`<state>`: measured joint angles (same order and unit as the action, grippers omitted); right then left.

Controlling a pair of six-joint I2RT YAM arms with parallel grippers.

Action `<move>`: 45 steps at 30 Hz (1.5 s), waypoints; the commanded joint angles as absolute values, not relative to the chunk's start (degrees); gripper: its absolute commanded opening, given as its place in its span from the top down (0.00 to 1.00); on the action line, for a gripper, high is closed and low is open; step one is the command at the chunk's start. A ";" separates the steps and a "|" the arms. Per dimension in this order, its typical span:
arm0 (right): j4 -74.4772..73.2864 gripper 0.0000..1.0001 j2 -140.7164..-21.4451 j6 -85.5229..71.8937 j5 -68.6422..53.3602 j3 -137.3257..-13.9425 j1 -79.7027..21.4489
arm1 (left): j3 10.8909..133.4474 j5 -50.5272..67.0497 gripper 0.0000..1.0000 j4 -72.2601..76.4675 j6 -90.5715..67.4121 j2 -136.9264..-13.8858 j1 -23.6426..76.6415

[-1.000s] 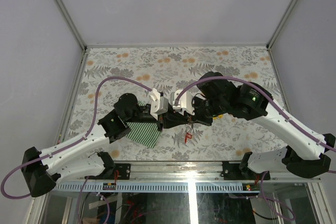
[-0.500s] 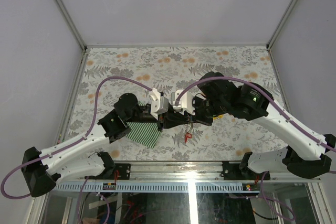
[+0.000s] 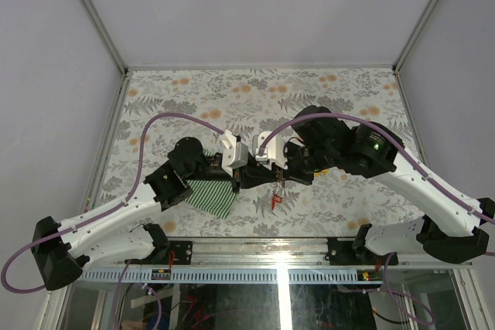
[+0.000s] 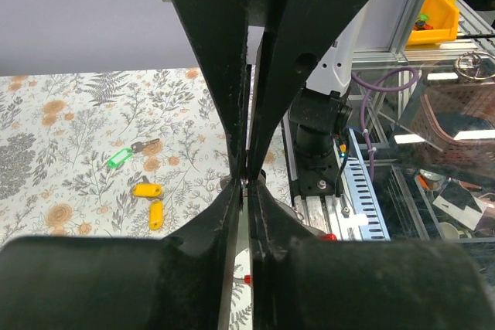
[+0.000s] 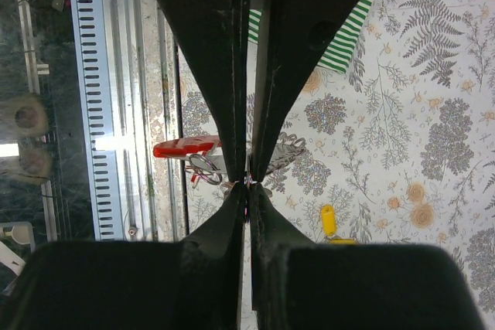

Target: Put the keys on the keyring

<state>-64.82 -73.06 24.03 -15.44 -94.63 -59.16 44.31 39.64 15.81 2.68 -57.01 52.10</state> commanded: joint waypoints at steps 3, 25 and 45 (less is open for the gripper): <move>-61.45 1.00 -71.51 24.07 -14.51 -95.28 -59.71 | 45.60 39.34 0.99 16.16 3.60 -56.38 52.41; -29.00 0.59 -55.15 -6.75 0.38 -74.72 -59.66 | 32.89 24.13 1.00 35.81 -4.71 -49.00 52.39; 0.75 0.56 -40.36 -26.19 -4.47 -51.03 -59.67 | 28.51 27.81 1.00 43.29 -4.78 -44.13 52.40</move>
<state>-6.94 -41.54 -25.04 -2.76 -51.18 -59.31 28.67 26.00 36.99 -4.67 -44.77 52.10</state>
